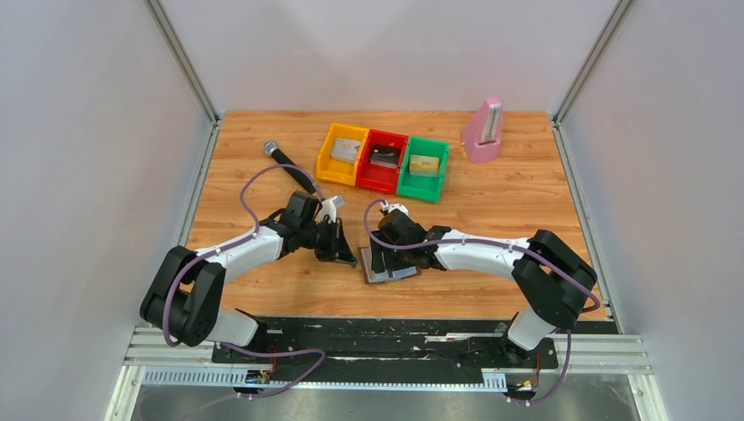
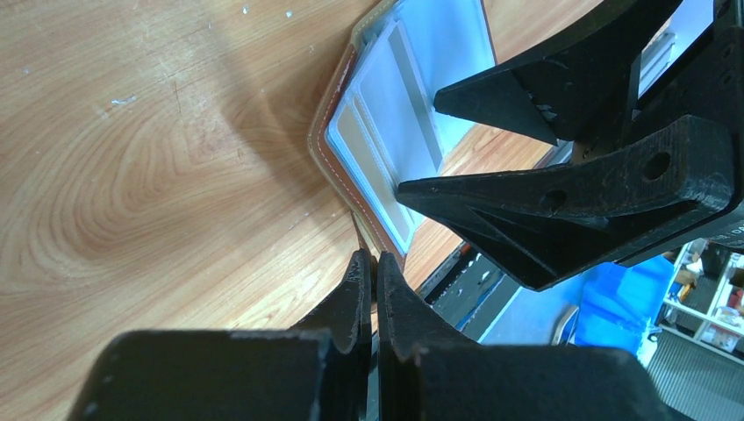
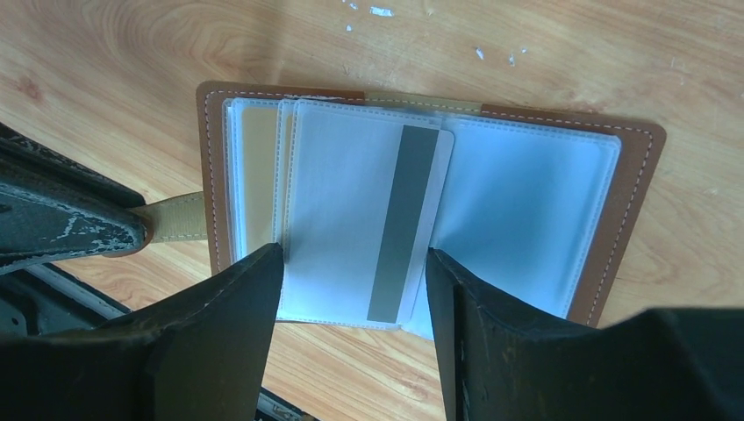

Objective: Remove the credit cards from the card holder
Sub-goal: Remove the credit card from the card holder.

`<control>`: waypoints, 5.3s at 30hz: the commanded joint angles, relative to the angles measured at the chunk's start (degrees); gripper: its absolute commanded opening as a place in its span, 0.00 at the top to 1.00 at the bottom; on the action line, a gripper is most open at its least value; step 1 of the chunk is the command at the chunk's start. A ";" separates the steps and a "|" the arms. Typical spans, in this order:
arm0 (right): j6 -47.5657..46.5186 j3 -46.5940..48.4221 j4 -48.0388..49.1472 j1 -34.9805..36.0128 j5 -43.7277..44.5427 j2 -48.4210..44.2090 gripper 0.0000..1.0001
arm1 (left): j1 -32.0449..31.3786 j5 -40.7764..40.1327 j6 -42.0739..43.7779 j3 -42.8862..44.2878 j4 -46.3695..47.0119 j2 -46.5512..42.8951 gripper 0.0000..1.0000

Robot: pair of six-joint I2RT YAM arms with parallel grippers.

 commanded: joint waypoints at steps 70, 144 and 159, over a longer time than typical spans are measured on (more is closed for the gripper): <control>-1.90 0.38 -3.93 1.93 10.01 -6.12 0.42 | -0.15 0.72 2.28 3.27 -1.46 0.65 1.00; 0.55 -2.08 1.53 -8.04 -5.92 -10.75 0.57 | -2.08 -5.61 1.11 5.45 0.85 11.98 0.87; 2.04 -1.89 4.12 -8.04 -7.46 -4.30 0.57 | -2.11 -5.53 1.02 4.42 1.05 10.88 0.87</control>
